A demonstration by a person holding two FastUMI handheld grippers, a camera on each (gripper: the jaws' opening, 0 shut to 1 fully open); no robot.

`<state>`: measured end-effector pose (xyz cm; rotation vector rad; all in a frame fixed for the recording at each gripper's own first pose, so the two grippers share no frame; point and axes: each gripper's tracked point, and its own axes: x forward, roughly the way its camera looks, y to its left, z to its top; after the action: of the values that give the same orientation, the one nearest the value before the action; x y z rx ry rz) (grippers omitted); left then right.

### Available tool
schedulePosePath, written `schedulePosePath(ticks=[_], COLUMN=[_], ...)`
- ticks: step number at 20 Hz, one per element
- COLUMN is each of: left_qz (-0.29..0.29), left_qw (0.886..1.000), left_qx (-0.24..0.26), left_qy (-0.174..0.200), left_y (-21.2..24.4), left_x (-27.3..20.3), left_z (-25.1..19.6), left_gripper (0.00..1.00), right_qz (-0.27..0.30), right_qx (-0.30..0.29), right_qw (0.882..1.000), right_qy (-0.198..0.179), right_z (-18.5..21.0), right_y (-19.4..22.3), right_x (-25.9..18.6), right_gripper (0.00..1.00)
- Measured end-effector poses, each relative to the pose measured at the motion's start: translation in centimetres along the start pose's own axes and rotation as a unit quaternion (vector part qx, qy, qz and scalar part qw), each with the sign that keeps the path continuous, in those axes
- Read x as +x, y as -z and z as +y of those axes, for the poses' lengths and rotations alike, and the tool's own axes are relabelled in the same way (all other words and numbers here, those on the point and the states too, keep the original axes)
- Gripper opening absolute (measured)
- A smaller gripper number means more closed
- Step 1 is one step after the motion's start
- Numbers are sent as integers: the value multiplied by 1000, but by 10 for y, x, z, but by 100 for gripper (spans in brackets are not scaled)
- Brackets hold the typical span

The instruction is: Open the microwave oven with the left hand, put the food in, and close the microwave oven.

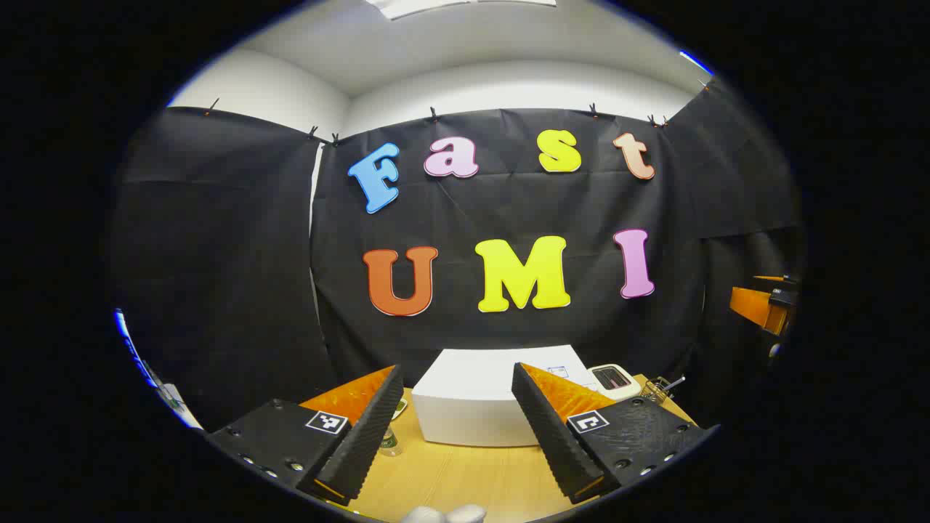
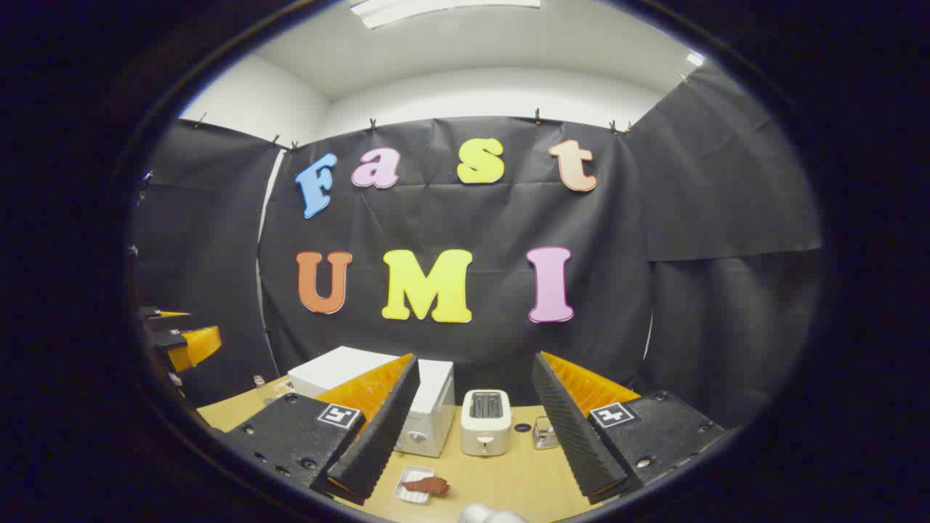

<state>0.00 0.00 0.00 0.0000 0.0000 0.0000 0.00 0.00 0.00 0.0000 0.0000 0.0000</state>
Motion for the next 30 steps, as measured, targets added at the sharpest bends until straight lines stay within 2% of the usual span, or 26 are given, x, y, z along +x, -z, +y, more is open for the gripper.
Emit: schedulePosePath(ticks=[1, 2, 3, 10, 18, 23, 30], left_qz=[-1, 1, 2, -2, 2, 2, 42], left_qw=[1000, 1000, 1000, 1000, 1000, 999, 995], left_qx=[3, 2, -3, 2, 3, -26, -46], left_qy=[5, 9, 15, 23, 22, 36, 81], left_y=[-1, 1, 1, 4, 21, 65, 159], left_x=[2, 5, 7, 18, 34, 55, 90], left_z=[0, -1, -3, -3, -3, -26, -94], left_gripper=[87, 88, 95, 95, 95, 95, 94], right_qz=[0, 0, 0, -1, 4, -14, -14], right_qx=[2, 3, 5, 0, 6, -2, -33], right_qw=[1000, 1000, 1000, 1000, 999, 999, 994], right_qy=[8, 11, 14, 32, 31, 43, 103], right_z=[-1, 0, 1, -4, -2, -12, -46], right_y=[1, 1, 1, 2, 8, -10, -23], right_x=[0, 0, 0, 7, 14, 7, -17], right_gripper=[100, 100, 100, 100, 99, 100, 100])
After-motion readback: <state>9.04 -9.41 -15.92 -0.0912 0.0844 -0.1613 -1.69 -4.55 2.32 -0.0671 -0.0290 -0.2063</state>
